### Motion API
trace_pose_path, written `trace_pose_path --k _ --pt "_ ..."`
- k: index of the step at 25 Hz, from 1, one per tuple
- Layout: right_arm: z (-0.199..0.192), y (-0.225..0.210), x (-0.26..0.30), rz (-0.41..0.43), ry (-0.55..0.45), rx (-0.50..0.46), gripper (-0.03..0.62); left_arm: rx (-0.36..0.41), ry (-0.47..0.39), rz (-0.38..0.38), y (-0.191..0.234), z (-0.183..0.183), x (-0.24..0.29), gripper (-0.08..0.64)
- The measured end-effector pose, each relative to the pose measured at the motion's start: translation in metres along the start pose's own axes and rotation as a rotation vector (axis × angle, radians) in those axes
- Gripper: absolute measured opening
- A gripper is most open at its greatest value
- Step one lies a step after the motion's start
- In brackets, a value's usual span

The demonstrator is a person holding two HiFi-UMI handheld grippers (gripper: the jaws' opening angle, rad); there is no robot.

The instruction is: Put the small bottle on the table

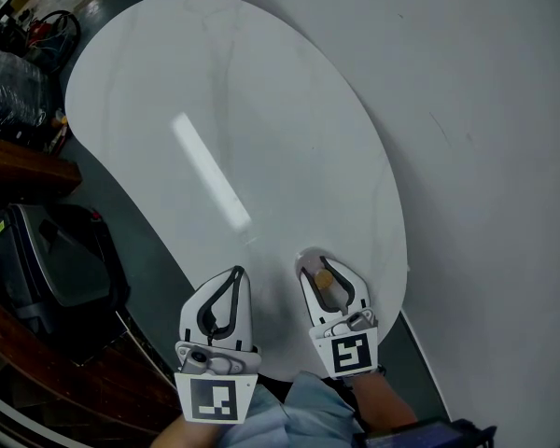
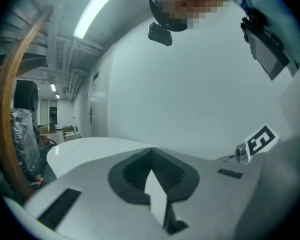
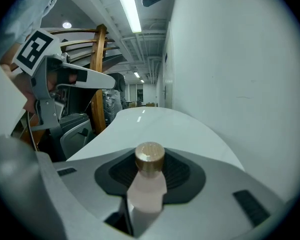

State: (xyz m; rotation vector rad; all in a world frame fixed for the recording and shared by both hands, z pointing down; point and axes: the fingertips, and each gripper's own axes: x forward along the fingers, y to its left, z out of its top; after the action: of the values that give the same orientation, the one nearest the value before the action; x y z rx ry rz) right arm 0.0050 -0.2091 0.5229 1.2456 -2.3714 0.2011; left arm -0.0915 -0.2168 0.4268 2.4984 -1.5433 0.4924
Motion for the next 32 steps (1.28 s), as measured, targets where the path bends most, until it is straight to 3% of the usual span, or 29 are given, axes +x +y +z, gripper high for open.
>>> trace_pose_path --k 3,7,10,12,17,20,23,27,30,32 --pt "0.0 -0.002 -0.001 -0.035 -0.026 0.114 0.129 0.009 -0.017 0.008 -0.002 0.006 -0.005 0.002" --pt "0.029 -0.004 -0.003 -0.012 -0.121 -0.007 0.149 -0.015 -0.05 0.048 0.001 0.015 -0.016 0.002" --pt "0.06 -0.006 -0.011 -0.038 -0.262 0.075 0.149 -0.002 -0.082 0.073 0.004 0.026 -0.028 0.002" --pt "0.079 -0.006 -0.019 -0.041 -0.305 0.084 0.139 -0.015 -0.108 0.101 0.008 0.033 -0.036 0.002" --pt "0.101 -0.01 -0.041 -0.002 -0.237 0.125 0.019 -0.015 -0.197 0.141 -0.002 0.061 -0.042 0.002" --pt "0.129 -0.019 -0.049 -0.022 -0.269 0.087 0.005 0.1 -0.246 0.147 -0.003 0.084 -0.044 0.002" --pt "0.156 -0.019 -0.054 -0.042 -0.327 0.06 0.003 0.007 -0.315 0.198 0.008 0.099 -0.054 0.002" --pt "0.173 -0.028 -0.062 -0.037 -0.381 0.032 0.002 0.037 -0.371 0.228 0.007 0.121 -0.052 0.002" --pt "0.193 -0.029 -0.068 -0.027 -0.48 -0.003 0.002 0.05 -0.399 0.233 0.006 0.134 -0.051 0.002" --pt "0.195 -0.031 -0.069 -0.036 -0.449 -0.002 0.002 0.053 -0.416 0.23 0.005 0.14 -0.051 0.002"
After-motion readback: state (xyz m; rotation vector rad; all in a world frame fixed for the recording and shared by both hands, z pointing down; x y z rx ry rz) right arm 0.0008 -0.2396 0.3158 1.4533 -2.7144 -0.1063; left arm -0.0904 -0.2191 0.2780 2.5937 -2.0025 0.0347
